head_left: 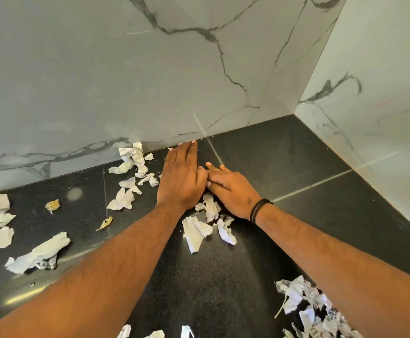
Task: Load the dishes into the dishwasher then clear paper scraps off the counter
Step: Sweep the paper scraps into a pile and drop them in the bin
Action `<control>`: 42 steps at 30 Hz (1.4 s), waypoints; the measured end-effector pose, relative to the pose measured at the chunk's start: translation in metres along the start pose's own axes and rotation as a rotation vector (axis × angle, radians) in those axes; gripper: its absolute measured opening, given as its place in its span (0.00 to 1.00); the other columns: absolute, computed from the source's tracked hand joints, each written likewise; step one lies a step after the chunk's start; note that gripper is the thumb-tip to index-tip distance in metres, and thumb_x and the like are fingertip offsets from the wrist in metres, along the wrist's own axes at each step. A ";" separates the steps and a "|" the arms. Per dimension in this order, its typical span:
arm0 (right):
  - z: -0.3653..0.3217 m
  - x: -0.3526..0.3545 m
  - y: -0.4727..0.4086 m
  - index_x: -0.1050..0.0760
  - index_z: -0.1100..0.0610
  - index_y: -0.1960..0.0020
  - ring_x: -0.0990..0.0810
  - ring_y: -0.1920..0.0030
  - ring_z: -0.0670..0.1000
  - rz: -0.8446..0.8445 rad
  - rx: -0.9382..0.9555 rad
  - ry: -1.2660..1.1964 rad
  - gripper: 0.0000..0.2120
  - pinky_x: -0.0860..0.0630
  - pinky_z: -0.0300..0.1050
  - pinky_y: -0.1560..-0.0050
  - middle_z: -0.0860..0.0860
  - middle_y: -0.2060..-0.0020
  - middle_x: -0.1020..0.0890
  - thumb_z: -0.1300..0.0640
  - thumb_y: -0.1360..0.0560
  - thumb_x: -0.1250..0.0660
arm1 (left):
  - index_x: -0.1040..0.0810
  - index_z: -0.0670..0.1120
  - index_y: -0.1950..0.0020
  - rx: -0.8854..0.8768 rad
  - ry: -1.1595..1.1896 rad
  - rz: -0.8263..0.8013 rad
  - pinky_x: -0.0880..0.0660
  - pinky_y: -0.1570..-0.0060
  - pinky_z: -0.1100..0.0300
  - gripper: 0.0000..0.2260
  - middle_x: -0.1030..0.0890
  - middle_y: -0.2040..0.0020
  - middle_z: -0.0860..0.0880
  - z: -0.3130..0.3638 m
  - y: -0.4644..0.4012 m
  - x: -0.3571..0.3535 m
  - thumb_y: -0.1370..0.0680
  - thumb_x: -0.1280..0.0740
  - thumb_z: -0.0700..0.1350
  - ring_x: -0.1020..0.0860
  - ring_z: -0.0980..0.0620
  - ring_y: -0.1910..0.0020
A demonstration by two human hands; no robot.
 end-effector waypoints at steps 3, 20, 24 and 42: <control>0.008 0.019 0.008 0.29 0.56 0.27 0.35 0.24 0.49 0.185 -0.129 -0.098 0.18 0.43 0.46 0.22 0.55 0.28 0.28 0.56 0.16 0.43 | 0.41 0.40 0.19 0.007 0.010 -0.024 0.48 0.20 0.48 0.33 0.37 0.21 0.41 -0.002 0.000 -0.001 0.21 0.56 0.56 0.40 0.45 0.21; 0.008 0.021 0.038 0.31 0.59 0.27 0.40 0.22 0.52 0.470 -0.378 0.026 0.18 0.46 0.45 0.22 0.54 0.25 0.31 0.59 0.16 0.44 | 0.32 0.43 0.22 0.008 0.092 -0.105 0.50 0.20 0.53 0.33 0.34 0.21 0.44 -0.006 -0.002 -0.003 0.20 0.60 0.57 0.40 0.49 0.20; 0.013 0.014 0.026 0.40 0.59 0.22 0.49 0.20 0.55 0.300 -0.381 0.332 0.22 0.51 0.52 0.20 0.56 0.22 0.40 0.57 0.15 0.47 | 0.33 0.43 0.22 -0.055 0.068 -0.144 0.51 0.20 0.55 0.30 0.35 0.21 0.46 -0.002 0.000 -0.001 0.19 0.57 0.54 0.41 0.51 0.20; 0.018 0.014 0.013 0.49 0.56 0.19 0.55 0.19 0.55 0.036 -0.286 0.633 0.26 0.52 0.58 0.21 0.52 0.19 0.49 0.50 0.15 0.55 | 0.39 0.44 0.19 0.024 0.122 -0.123 0.61 0.20 0.55 0.33 0.38 0.19 0.47 0.000 0.084 0.024 0.21 0.58 0.56 0.48 0.52 0.18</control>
Point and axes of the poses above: each hand's wrist, its own y-axis away from the middle knuckle, its own x-axis out of the back of the hand, z = x × y, the point moved 1 cm from there along -y, towards the middle knuckle
